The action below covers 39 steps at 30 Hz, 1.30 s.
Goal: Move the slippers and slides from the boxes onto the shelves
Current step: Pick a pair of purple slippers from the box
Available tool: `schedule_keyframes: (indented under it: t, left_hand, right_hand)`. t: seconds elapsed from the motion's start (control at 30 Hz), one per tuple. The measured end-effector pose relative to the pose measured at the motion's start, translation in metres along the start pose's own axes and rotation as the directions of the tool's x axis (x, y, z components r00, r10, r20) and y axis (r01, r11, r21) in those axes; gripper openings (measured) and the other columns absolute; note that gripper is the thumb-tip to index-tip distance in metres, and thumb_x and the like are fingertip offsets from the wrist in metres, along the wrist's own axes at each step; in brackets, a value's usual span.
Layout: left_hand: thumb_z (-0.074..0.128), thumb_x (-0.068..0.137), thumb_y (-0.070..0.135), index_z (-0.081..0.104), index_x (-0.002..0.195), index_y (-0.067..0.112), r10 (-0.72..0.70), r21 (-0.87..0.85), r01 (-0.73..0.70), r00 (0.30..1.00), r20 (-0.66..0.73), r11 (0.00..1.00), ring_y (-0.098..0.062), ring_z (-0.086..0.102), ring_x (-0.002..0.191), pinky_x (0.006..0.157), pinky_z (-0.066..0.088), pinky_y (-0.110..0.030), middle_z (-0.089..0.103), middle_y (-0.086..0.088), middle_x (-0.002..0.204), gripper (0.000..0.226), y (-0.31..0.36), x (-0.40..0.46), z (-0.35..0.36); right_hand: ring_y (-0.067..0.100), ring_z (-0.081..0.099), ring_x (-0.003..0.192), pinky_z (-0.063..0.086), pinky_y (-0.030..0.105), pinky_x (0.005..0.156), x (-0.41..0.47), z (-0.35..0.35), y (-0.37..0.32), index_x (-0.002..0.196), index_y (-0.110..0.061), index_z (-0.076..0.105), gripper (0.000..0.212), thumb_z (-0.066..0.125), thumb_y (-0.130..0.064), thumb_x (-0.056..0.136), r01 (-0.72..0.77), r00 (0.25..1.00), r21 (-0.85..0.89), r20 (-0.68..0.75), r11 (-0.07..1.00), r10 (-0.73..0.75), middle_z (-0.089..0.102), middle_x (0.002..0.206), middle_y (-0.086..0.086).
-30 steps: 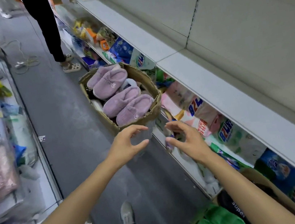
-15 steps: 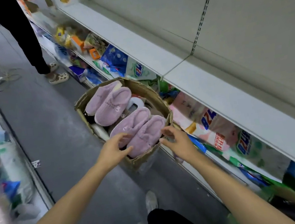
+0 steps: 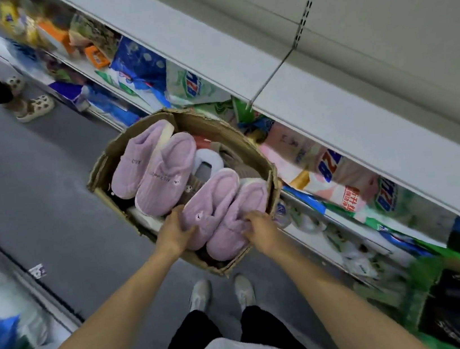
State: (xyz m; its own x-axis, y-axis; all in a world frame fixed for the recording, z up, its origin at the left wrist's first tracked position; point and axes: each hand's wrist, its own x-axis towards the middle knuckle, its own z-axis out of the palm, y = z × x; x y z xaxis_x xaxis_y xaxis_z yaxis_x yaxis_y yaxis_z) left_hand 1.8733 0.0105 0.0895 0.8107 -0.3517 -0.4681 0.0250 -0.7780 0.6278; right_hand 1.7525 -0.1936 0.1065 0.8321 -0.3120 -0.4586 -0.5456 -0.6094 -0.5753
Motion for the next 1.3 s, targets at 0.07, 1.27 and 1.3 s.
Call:
schedule_keyframes:
  t: [0.07, 1.27, 1.3]
  left_hand:
    - [0.079, 0.084, 0.026, 0.045, 0.144, 0.008, -0.004, 0.036, 0.003, 1.0, 0.022, 0.999, -0.036, 0.055, 0.124, 0.102, 0.043, -0.043, 0.056, -0.017, 0.136, 0.071, -0.007, 0.013, -0.005]
    - [0.061, 0.099, 0.024, 0.055, 0.139, 0.023, 0.185, -0.558, 0.018, 0.934, 0.306, 0.83, -0.011, 0.06, 0.11, 0.079, 0.051, -0.013, 0.064, 0.007, 0.122, 0.041, 0.041, -0.007, -0.025]
    - [0.06, 0.099, 0.024, 0.054, 0.14, 0.022, 0.202, -0.561, -0.003, 0.934, 0.294, 0.827, -0.01, 0.059, 0.111, 0.085, 0.052, -0.016, 0.063, 0.006, 0.124, 0.042, 0.046, -0.008, -0.026]
  right_hand:
    - [0.03, 0.063, 0.092, 0.042, 0.028, 0.073, 0.009, 0.011, 0.003, 0.09, -0.013, 0.071, 0.019, 0.058, -0.003, 0.081, -0.076, 0.996, 0.026, -0.041, 0.997, 0.077, 0.071, 0.097, 0.011]
    - [0.022, 0.068, 0.108, 0.057, 0.041, 0.093, -0.052, 0.012, -0.023, 0.13, -0.014, 0.056, 0.051, 0.078, -0.015, 0.084, 0.029, 0.782, 0.937, -0.237, 0.347, 0.576, 0.068, 0.124, 0.006]
    - [0.022, 0.068, 0.108, 0.057, 0.04, 0.093, -0.053, 0.008, -0.025, 0.129, -0.014, 0.055, 0.05, 0.077, -0.014, 0.085, 0.055, 0.769, 0.941, -0.254, 0.335, 0.587, 0.067, 0.124, 0.006]
